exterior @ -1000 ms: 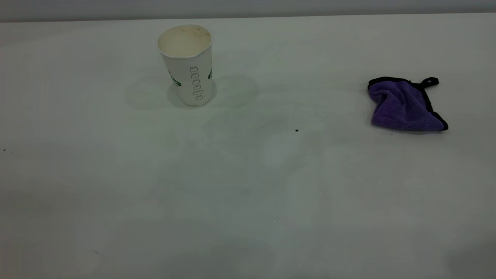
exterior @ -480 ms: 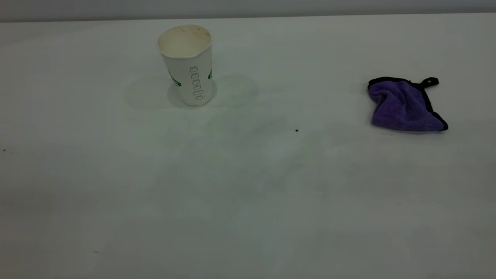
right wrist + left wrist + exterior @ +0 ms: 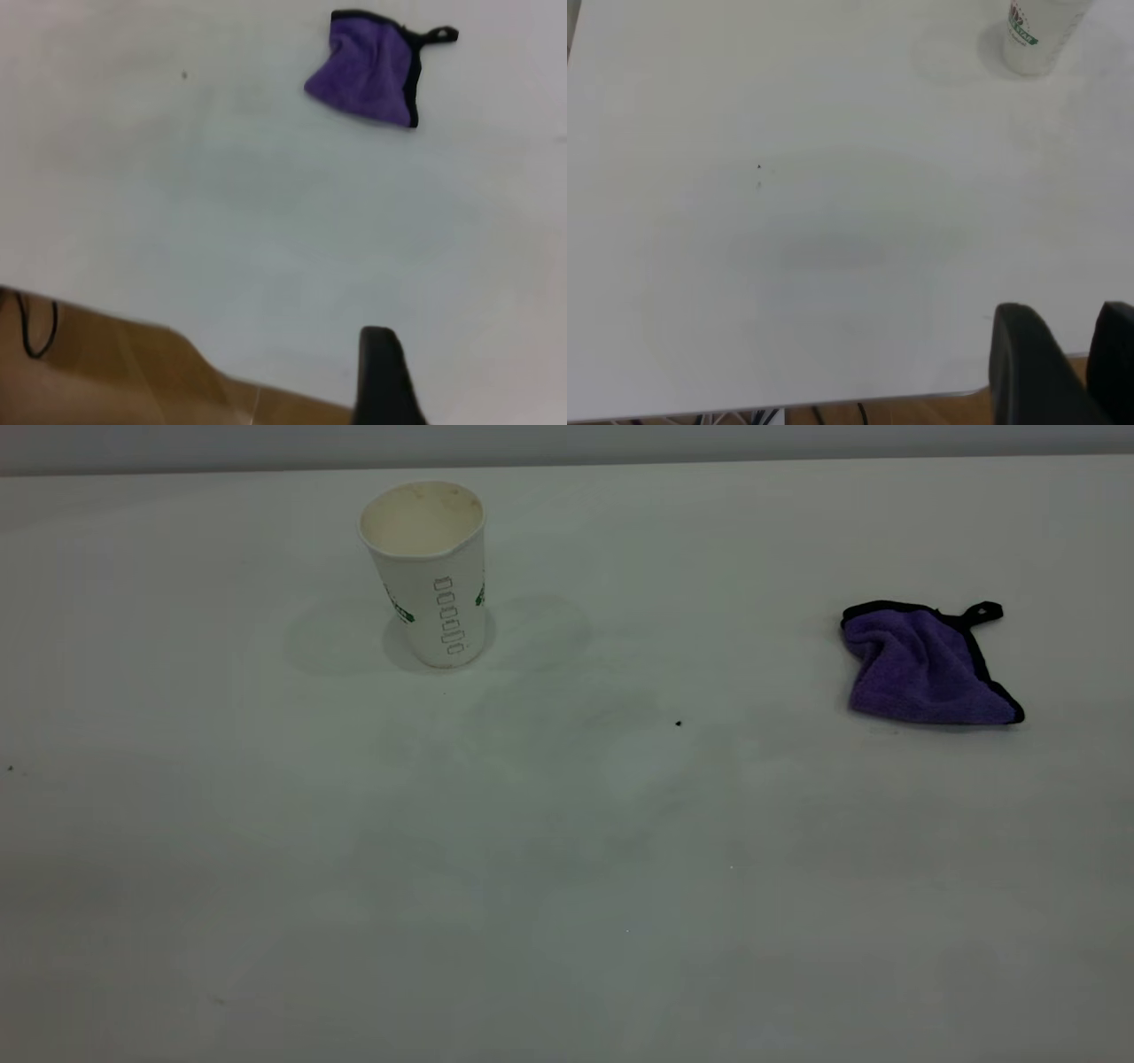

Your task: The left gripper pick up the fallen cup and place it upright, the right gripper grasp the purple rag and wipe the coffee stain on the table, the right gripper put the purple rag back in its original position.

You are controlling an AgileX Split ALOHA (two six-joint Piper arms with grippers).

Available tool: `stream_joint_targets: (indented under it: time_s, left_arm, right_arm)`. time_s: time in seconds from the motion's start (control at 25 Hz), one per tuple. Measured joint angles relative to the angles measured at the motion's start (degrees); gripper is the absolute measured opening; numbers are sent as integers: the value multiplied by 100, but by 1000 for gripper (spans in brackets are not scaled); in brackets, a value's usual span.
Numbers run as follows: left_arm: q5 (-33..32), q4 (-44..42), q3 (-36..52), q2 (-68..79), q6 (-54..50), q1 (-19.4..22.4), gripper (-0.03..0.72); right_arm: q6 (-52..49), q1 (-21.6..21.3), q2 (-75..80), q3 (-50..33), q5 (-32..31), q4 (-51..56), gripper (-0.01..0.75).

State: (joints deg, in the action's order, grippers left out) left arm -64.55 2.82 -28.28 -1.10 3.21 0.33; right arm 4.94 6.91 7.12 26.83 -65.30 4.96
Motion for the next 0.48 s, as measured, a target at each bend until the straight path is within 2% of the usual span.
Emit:
stream_joint_targets:
  time_s: [0.48]
  left_arm:
    - [0,0,0,0,0,0,238]
  right_arm:
    - [-4,-210,-803,0,-5,-105,350]
